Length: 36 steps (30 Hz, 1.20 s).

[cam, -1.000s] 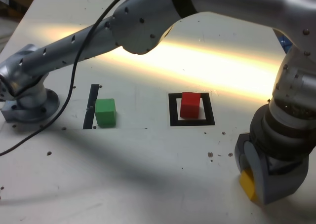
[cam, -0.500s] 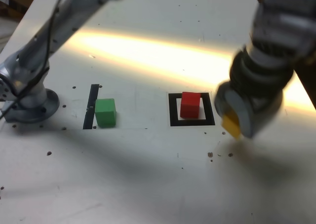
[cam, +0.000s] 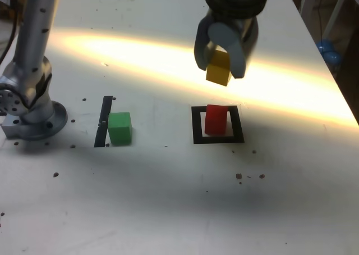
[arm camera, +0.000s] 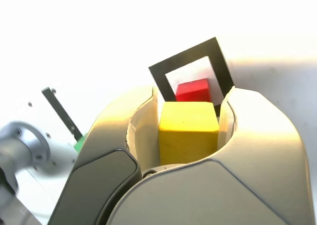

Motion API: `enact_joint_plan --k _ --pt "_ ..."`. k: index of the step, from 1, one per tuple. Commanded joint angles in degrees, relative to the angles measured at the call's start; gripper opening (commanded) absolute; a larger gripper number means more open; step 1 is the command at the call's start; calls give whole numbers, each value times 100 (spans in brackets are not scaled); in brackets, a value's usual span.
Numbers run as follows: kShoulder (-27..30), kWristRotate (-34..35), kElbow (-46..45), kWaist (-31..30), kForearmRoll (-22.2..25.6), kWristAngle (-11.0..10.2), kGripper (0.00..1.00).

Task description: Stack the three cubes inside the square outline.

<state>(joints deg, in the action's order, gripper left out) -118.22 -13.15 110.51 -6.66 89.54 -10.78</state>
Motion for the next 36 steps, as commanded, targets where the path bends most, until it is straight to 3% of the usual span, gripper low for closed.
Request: enact_joint_plan --k 1,7,13,25,36 --pt "-26 98 -26 106 17 137 33" --pt "-149 295 -19 259 -146 527 33" --pt "-278 397 -143 269 -296 748 33" --pt "-347 421 -521 294 -570 952 34" --pt "-363 419 -724 354 -752 1004 34"
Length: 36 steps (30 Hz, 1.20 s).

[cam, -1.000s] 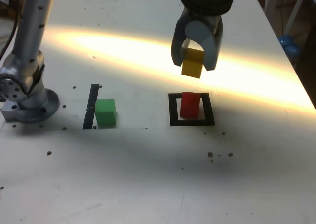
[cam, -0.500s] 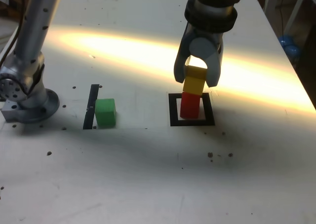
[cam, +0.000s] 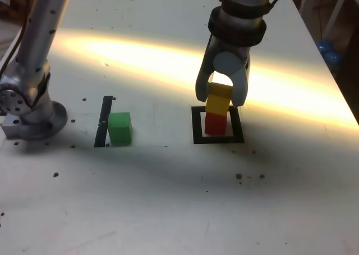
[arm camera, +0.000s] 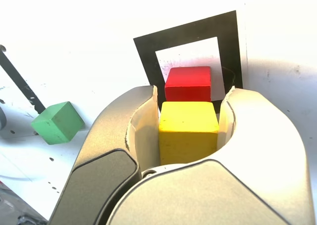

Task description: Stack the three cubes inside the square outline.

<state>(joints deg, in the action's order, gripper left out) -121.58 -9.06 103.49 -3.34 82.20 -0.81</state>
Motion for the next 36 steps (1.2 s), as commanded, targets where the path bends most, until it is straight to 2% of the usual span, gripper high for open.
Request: enact_joint_plan --k 1,3,8,10,17,22,27,32,36 --pt "-28 10 -41 31 -37 9 34" --pt "-32 4 -83 50 -84 14 41" --pt "-41 -24 -192 92 -194 37 87" --pt "-40 -30 -231 109 -217 53 98" --pt "9 -34 -290 131 -255 65 100" --pt "162 -34 -351 131 -269 -17 100" --pt "599 23 -641 129 -271 -314 100" --pt "1422 212 -1379 124 -275 -710 100" --pt "2016 302 -2144 125 -273 -803 100"
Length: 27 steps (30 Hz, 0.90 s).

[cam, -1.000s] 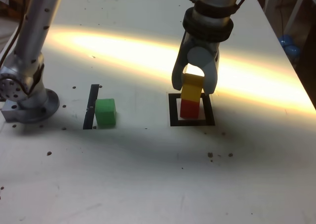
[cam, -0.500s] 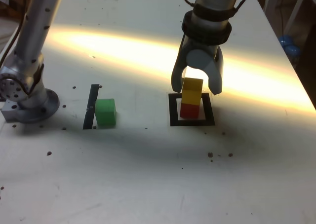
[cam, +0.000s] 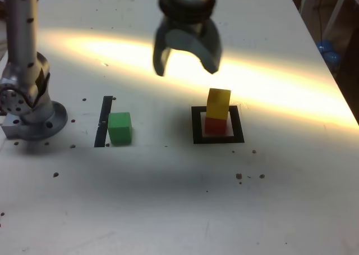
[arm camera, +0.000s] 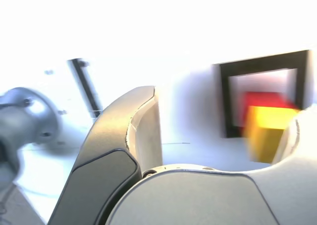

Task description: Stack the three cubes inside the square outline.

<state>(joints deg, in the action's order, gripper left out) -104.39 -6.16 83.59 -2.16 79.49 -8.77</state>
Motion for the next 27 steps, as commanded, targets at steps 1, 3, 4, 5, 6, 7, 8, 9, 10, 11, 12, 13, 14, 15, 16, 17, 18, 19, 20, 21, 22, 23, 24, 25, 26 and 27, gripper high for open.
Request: enact_joint_plan --k 1,3,4,5,6,7,8,9,10,11,12,13,14,15,16,17,18,19,20,21,22,23,24,25,26,27 --pt "427 18 -349 5 -4 0 100" --pt "674 31 -734 -8 -10 31 100" --pt "788 37 -919 -15 -11 57 100" --pt "888 44 -1096 -22 -14 83 100" --pt "976 51 -1260 -31 -18 105 99" --pt "1051 57 -1414 -43 -29 122 99" --pt "1109 62 -1557 -56 -49 138 99" --pt "1151 62 -1688 -72 -78 155 99" --pt "1180 62 -1810 -91 -120 173 99" --pt "1198 62 -1922 -114 -178 195 99" --pt "1209 62 -2026 -141 -246 221 99" --pt "1214 62 -2123 -169 -320 255 99" --pt "1216 68 -2211 -201 -394 295 99" --pt "1216 82 -2292 -237 -464 335 99" --pt "1215 115 -2386 -291 -552 385 98" --pt "1215 135 -2426 -324 -594 407 98" --pt "1212 182 -2496 -394 -672 450 97" --pt "1209 225 -2542 -449 -732 481 97" --pt "1204 271 -2587 -505 -791 511 97" --pt "1198 313 -2632 -557 -856 543 96" --pt "1187 347 -2675 -606 -928 579 96" --pt "1169 377 -2715 -650 -996 618 96" --pt "1145 404 -2753 -686 -1061 658 96" --pt "1118 427 -2790 -714 -1125 696 96" --pt "1087 445 -2828 -736 -1189 735 96" --pt "1051 457 -2864 -752 -1251 774 96"
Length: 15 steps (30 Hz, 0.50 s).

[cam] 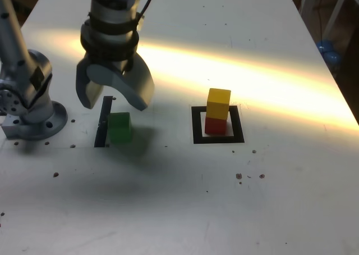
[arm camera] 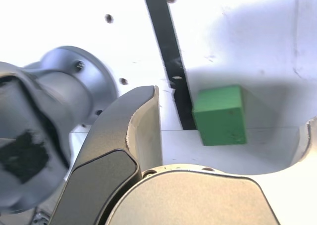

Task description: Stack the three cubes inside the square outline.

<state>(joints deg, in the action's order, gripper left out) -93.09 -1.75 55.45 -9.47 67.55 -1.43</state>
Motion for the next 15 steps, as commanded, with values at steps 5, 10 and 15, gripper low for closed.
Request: enact_joint_plan --k 5,10,15 --pt "-332 43 -195 -37 -362 210 93" --pt "-536 45 -306 -39 -616 328 85" --pt "-574 85 -367 -40 -713 358 66"
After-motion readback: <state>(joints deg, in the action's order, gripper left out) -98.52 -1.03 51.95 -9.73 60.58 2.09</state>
